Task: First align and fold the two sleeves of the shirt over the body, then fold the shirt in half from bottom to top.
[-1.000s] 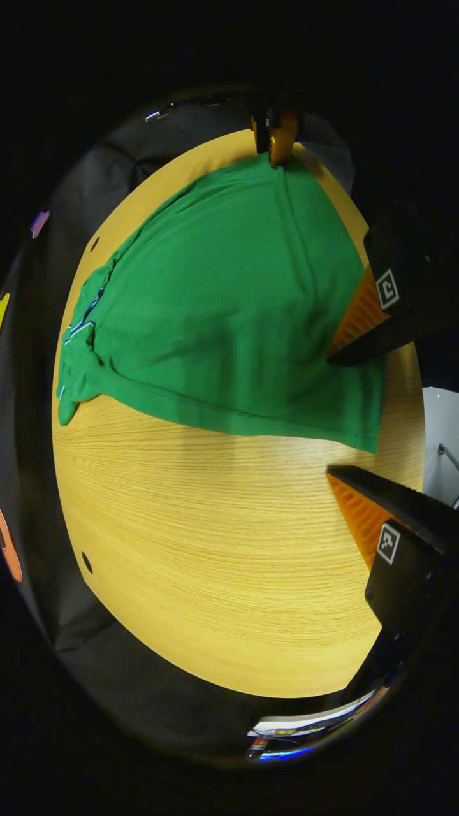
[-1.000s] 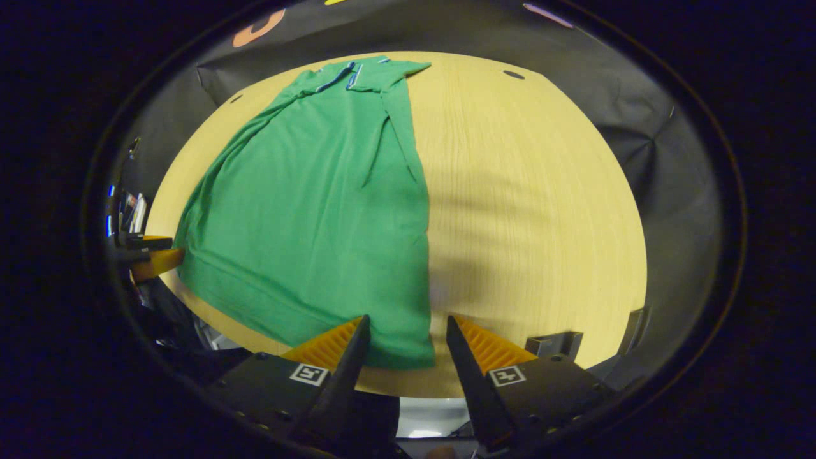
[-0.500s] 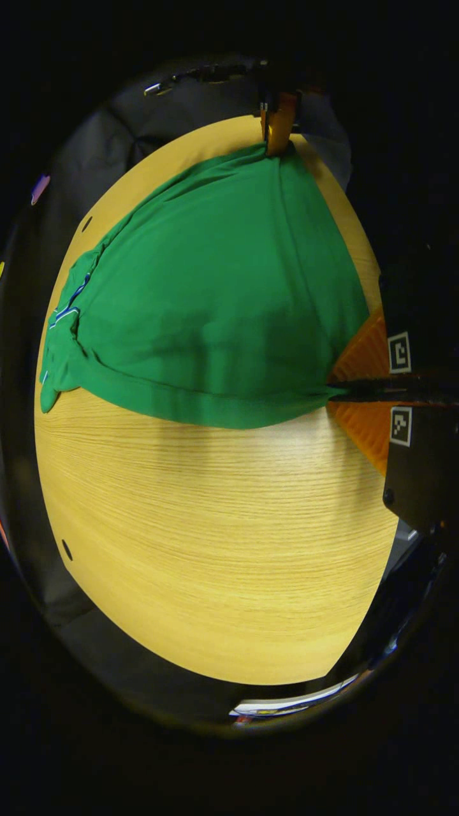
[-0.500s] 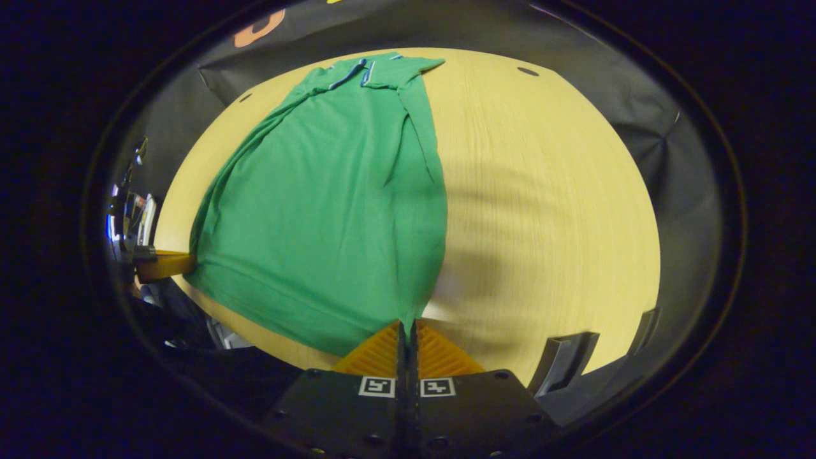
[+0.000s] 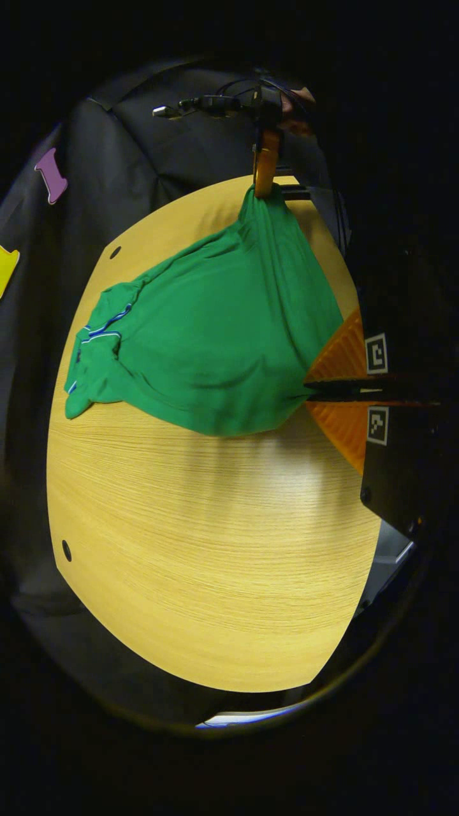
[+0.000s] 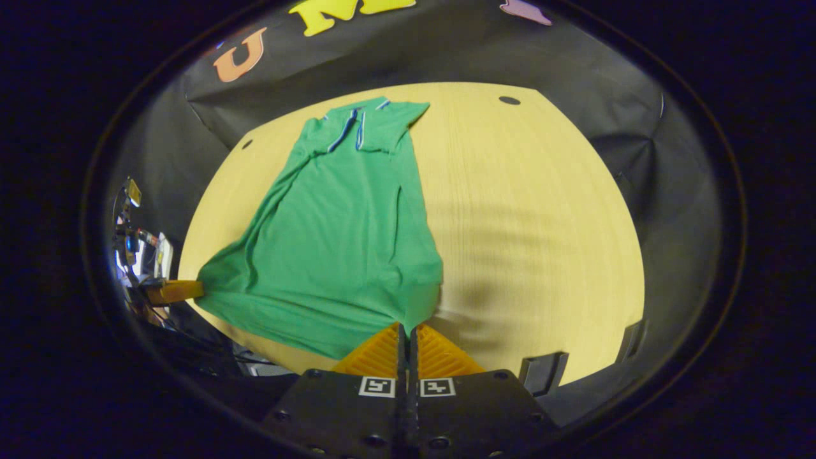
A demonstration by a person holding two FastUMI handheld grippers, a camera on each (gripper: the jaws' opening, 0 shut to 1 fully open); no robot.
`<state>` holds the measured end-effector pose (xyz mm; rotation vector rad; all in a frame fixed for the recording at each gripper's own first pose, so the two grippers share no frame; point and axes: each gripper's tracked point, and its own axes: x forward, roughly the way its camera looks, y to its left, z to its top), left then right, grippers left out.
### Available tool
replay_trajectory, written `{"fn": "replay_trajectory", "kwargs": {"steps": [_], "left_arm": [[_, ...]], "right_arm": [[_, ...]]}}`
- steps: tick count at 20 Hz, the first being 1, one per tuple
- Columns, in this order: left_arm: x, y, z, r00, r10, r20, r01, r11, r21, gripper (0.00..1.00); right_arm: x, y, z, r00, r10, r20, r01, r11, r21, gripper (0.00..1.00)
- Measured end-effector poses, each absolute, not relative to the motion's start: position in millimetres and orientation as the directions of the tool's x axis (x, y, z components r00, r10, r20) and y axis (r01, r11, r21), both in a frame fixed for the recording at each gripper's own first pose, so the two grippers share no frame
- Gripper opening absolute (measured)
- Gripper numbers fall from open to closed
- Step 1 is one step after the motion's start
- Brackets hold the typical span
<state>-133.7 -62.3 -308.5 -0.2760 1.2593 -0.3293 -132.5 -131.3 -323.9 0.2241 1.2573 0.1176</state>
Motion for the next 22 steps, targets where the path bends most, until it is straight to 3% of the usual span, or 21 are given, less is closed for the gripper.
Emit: {"fn": "replay_trajectory", "kwargs": {"steps": [13,22], "left_arm": [[63,-85,-235,0.581,-0.413,-0.701,0.188,0.907,-0.378,0.06],[201,-97,-222,0.663,-0.413,-0.624,0.187,0.899,-0.396,0.06]], "right_arm": [[53,-139,-245,0.584,0.169,-0.794,0.074,0.963,0.260,0.00],[195,-146,-219,0.691,0.133,-0.711,0.045,0.973,0.226,0.00]]}}
